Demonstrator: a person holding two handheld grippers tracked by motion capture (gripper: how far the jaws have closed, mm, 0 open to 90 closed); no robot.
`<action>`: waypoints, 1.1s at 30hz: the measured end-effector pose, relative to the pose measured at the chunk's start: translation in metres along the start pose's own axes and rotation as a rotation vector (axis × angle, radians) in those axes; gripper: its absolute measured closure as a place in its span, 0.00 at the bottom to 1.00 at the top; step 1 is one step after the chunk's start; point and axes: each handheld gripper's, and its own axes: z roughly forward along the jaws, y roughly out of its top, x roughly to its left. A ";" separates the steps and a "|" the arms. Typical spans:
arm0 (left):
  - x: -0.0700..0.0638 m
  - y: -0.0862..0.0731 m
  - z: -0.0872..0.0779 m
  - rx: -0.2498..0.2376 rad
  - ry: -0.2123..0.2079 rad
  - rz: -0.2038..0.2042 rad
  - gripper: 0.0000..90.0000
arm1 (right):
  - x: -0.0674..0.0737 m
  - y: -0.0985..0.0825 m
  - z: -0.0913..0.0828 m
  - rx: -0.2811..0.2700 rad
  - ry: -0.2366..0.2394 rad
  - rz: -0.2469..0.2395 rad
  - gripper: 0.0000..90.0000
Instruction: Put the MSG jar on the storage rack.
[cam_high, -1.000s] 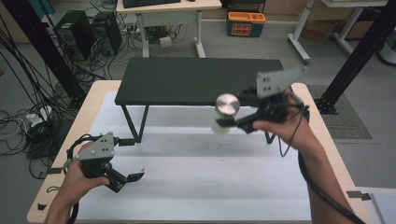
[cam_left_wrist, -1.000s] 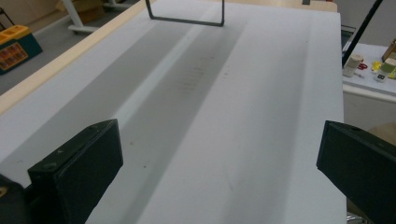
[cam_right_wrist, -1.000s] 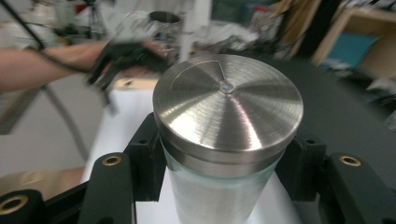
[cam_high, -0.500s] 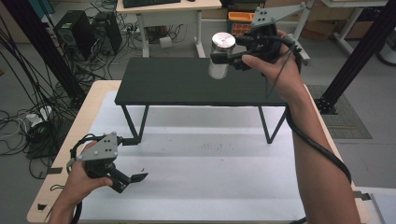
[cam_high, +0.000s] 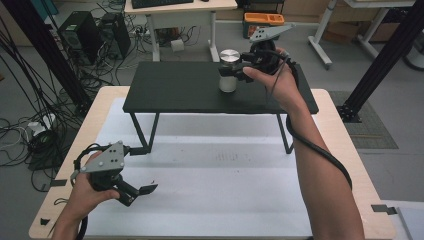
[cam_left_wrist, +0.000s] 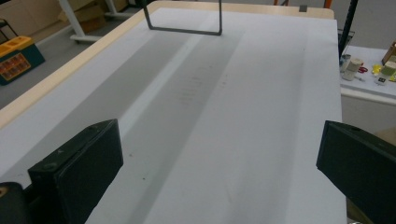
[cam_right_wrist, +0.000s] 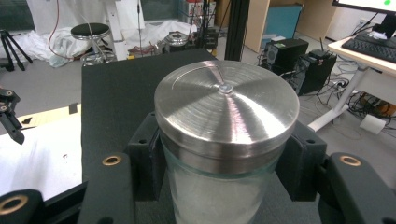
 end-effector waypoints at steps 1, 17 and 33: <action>0.000 -0.001 0.000 -0.004 0.002 -0.001 0.01 | 0.001 0.001 0.001 0.009 -0.004 -0.005 0.48; -0.004 -0.005 -0.004 -0.019 0.019 -0.011 0.01 | 0.007 -0.010 -0.026 -0.024 -0.026 0.073 0.08; -0.007 0.002 0.001 -0.025 0.037 -0.004 0.01 | 0.109 -0.068 -0.134 0.049 -0.016 -0.039 0.00</action>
